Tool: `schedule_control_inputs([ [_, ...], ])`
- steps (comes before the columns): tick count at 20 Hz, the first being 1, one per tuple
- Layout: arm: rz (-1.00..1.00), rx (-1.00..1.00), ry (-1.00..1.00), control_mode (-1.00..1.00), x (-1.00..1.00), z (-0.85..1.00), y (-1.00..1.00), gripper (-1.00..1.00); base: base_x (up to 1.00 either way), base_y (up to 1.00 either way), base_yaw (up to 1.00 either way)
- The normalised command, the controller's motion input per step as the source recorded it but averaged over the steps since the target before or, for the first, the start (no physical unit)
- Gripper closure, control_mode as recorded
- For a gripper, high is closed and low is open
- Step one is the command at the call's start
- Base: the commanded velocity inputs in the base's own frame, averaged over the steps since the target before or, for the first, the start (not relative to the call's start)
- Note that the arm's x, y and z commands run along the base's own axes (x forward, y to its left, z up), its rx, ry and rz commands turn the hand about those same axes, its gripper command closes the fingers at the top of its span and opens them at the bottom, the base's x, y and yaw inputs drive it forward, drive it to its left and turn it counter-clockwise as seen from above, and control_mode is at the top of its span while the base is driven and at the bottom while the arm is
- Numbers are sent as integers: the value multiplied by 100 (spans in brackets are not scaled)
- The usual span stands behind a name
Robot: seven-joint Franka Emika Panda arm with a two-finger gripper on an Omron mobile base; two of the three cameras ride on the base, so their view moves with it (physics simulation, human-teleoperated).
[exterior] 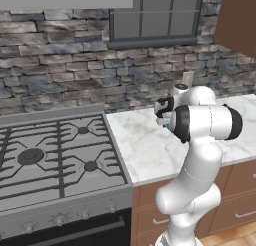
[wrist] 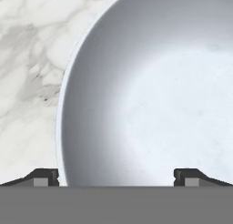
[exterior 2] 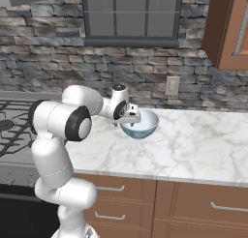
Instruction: Pick the cup and bowl from the counter and place them on the counter next to the sink.
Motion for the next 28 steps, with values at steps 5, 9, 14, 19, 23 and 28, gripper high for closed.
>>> schedule_control_inputs([
  [5,0,0,0,-100,0,0,0,100,0,0,0],
  [9,0,0,0,-100,0,0,0,100,0,0,0],
  [14,0,0,0,-100,0,0,0,100,0,0,0],
  [19,1,0,-2,-100,-9,2,2,100,0,0,0],
  [23,4,0,-3,-100,-29,32,11,100,0,0,0],
  [28,7,-3,0,-100,-48,59,61,100,0,0,0],
])
